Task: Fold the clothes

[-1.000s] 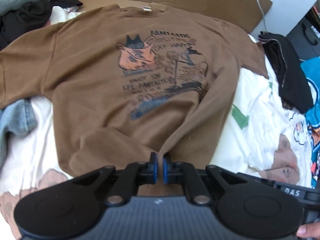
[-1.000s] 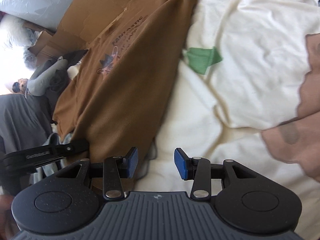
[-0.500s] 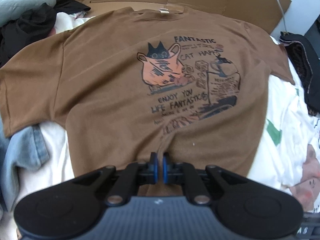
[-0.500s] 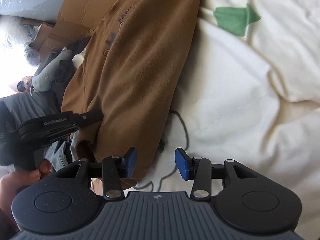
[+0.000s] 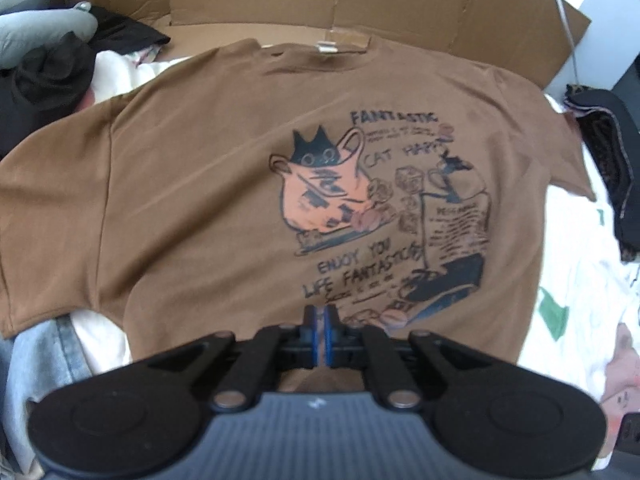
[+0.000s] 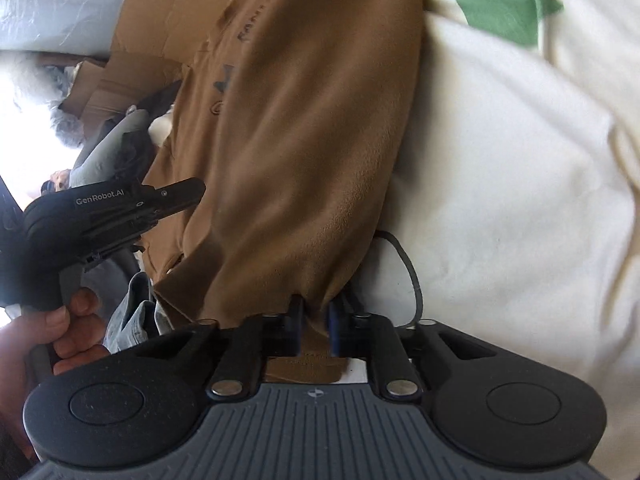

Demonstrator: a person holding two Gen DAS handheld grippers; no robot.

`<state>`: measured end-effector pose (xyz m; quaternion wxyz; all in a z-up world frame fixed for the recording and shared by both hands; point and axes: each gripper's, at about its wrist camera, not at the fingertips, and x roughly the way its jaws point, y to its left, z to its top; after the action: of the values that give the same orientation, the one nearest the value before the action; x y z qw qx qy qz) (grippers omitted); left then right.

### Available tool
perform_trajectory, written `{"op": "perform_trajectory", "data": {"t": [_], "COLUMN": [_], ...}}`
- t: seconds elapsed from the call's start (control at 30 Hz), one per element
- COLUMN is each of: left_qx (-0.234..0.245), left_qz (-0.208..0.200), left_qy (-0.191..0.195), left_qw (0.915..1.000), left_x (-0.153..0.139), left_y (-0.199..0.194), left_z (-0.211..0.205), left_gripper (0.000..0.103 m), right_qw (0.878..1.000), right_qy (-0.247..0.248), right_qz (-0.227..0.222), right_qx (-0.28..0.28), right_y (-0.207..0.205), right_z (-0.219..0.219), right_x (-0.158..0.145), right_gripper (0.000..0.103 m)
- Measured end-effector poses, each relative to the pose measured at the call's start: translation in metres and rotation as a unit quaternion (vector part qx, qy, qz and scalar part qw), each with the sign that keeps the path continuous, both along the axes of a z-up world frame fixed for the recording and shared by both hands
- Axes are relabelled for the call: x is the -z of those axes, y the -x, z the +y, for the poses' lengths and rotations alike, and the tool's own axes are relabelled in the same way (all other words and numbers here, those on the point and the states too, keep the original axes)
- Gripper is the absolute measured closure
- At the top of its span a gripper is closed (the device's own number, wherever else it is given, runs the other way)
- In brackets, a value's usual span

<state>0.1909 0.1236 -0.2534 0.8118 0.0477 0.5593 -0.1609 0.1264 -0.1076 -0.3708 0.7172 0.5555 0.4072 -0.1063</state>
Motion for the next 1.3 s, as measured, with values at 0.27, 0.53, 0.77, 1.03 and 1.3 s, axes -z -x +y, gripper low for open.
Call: {"op": "perform_trajectory", "data": {"t": [0.27,0.53,0.77,1.03,1.3], "left_qx": [-0.004,0.008,0.01,0.017,-0.009], "left_qz": [-0.02,-0.021,-0.001,0.022,0.063], "left_qy": [-0.003,0.027,0.026,0.009,0.0], "left_qw": [0.9998,0.9994,0.9996,0.9996,0.998], "left_x": [-0.034,-0.048,-0.035,-0.014,0.013], "left_y": [0.027,0.075,0.105,0.117,0.11], "left_z": [0.006,-0.004,-0.008,0.0,0.002], "left_gripper": [0.095,0.094,0.089,0.08,0.048], "right_qw": [0.999,0.998,0.998,0.998,0.997], "right_qy": [0.042,0.067,0.059,0.036,0.03], "right_qz": [-0.005,0.018,0.029,0.035,0.04], "right_qx": [-0.013,-0.011,-0.008,-0.047,-0.054], "right_y": [0.014,0.054,0.079,0.067,0.063], "right_z": [-0.016,-0.04,-0.047,-0.02,-0.007], "right_x": [-0.047,-0.071,-0.066,-0.042,-0.03], "right_gripper": [0.102,0.103,0.1,0.067,0.064]}}
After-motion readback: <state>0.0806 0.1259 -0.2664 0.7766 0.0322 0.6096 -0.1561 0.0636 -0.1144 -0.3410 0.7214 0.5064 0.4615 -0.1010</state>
